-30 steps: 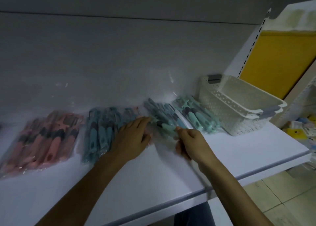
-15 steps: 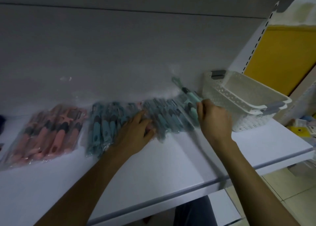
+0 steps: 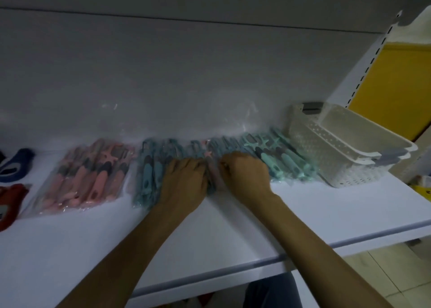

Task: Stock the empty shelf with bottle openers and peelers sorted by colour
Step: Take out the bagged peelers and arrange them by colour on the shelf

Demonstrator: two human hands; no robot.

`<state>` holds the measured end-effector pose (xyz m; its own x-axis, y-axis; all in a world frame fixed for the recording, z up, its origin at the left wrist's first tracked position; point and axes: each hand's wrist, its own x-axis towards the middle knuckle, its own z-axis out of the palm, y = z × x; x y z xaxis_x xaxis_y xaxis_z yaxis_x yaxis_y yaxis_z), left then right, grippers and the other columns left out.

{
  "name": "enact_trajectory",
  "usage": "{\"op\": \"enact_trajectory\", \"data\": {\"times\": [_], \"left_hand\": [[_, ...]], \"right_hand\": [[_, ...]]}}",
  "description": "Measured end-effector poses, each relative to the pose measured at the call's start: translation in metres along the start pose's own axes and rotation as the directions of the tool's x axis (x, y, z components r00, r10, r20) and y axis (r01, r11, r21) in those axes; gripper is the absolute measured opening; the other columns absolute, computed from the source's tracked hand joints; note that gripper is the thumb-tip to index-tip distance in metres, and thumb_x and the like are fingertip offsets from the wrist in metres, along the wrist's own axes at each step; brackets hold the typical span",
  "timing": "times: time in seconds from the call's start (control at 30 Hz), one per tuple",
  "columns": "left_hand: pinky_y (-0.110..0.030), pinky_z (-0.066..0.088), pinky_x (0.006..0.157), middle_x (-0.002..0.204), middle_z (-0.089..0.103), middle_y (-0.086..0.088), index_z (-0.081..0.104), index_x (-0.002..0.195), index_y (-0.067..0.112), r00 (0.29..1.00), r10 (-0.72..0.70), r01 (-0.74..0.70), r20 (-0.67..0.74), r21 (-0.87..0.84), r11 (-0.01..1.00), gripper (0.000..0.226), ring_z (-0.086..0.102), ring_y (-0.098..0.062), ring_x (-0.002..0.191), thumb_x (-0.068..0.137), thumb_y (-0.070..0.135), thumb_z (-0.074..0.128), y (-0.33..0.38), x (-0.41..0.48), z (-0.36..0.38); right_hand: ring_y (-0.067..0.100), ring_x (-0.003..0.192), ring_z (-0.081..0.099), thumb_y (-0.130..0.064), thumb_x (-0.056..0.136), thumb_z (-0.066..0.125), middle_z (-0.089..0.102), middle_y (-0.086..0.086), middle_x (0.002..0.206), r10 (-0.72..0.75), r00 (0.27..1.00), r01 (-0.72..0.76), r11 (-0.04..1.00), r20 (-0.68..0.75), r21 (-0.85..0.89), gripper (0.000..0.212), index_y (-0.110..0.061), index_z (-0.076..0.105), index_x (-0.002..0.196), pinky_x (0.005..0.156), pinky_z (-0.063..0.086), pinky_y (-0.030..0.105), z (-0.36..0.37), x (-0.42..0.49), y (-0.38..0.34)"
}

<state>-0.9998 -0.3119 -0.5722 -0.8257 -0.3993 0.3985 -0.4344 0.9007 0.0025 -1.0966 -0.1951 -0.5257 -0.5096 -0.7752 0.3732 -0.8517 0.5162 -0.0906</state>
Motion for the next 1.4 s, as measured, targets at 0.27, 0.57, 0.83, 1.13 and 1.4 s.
{"op": "enact_trajectory", "data": {"times": [0.27, 0.57, 0.83, 1.13, 1.4], "left_hand": [[-0.057, 0.029, 0.106, 0.156, 0.015, -0.008, 0.026, 0.144, 0.038, 0.886, -0.424, 0.45, 0.187, -0.122, 0.885, 0.072, 0.02, -0.039, 0.139, 0.081, 0.071, 0.038, -0.044, -0.03, -0.001], [-0.045, 0.037, 0.103, 0.152, 0.028, -0.01, 0.045, 0.135, 0.03, 0.925, -0.367, 0.379, 0.094, -0.238, 0.894, 0.059, 0.028, -0.031, 0.136, 0.086, 0.062, 0.044, -0.045, -0.025, 0.01], [-0.053, 0.022, 0.111, 0.154, 0.023, -0.004, 0.034, 0.141, 0.029, 0.895, -0.389, 0.438, 0.22, -0.263, 0.859, 0.064, 0.02, -0.03, 0.14, 0.089, 0.065, 0.031, -0.043, -0.015, -0.003], [-0.038, 0.044, 0.092, 0.118, 0.058, -0.012, 0.051, 0.121, 0.007, 0.937, -0.331, 0.346, 0.112, -0.432, 0.833, 0.039, 0.056, -0.028, 0.106, 0.095, 0.035, 0.045, -0.049, -0.057, -0.019], [-0.042, 0.04, 0.093, 0.118, 0.055, -0.023, 0.052, 0.119, -0.006, 0.926, -0.36, 0.364, 0.115, -0.533, 0.764, 0.032, 0.05, -0.036, 0.113, 0.095, 0.015, 0.047, -0.053, -0.066, -0.022]], "right_hand": [[0.03, 0.104, 0.064, -0.026, 0.089, 0.056, 0.066, 0.011, 0.111, 0.124, 0.947, -0.098, 0.99, 0.295, -0.101, 0.025, -0.011, 0.062, 0.109, 0.08, 0.049, 0.034, 0.024, 0.037, -0.026], [0.022, 0.068, 0.051, -0.042, 0.083, 0.064, 0.049, 0.003, 0.063, 0.211, 0.879, -0.361, 0.88, 0.427, 0.308, 0.041, -0.015, 0.043, 0.06, 0.063, 0.04, 0.028, 0.035, 0.037, -0.014], [0.019, 0.056, 0.05, -0.037, 0.089, 0.061, 0.05, 0.0, 0.061, 0.276, 0.942, -0.33, 0.656, 0.192, 0.679, 0.034, -0.019, 0.044, 0.065, 0.059, 0.044, 0.033, 0.005, 0.045, -0.026], [0.01, 0.032, 0.041, -0.019, 0.092, 0.06, 0.049, 0.003, 0.044, 0.018, 0.901, -0.431, 0.169, 0.434, 0.886, 0.035, -0.009, 0.052, 0.059, 0.034, 0.032, 0.012, -0.011, 0.067, -0.151], [0.027, 0.062, 0.065, -0.018, 0.088, 0.065, 0.067, 0.021, 0.081, -0.128, 0.797, -0.469, 0.484, 0.59, 0.739, 0.024, 0.005, 0.064, 0.094, 0.061, 0.056, 0.033, 0.016, 0.084, -0.2]]}}
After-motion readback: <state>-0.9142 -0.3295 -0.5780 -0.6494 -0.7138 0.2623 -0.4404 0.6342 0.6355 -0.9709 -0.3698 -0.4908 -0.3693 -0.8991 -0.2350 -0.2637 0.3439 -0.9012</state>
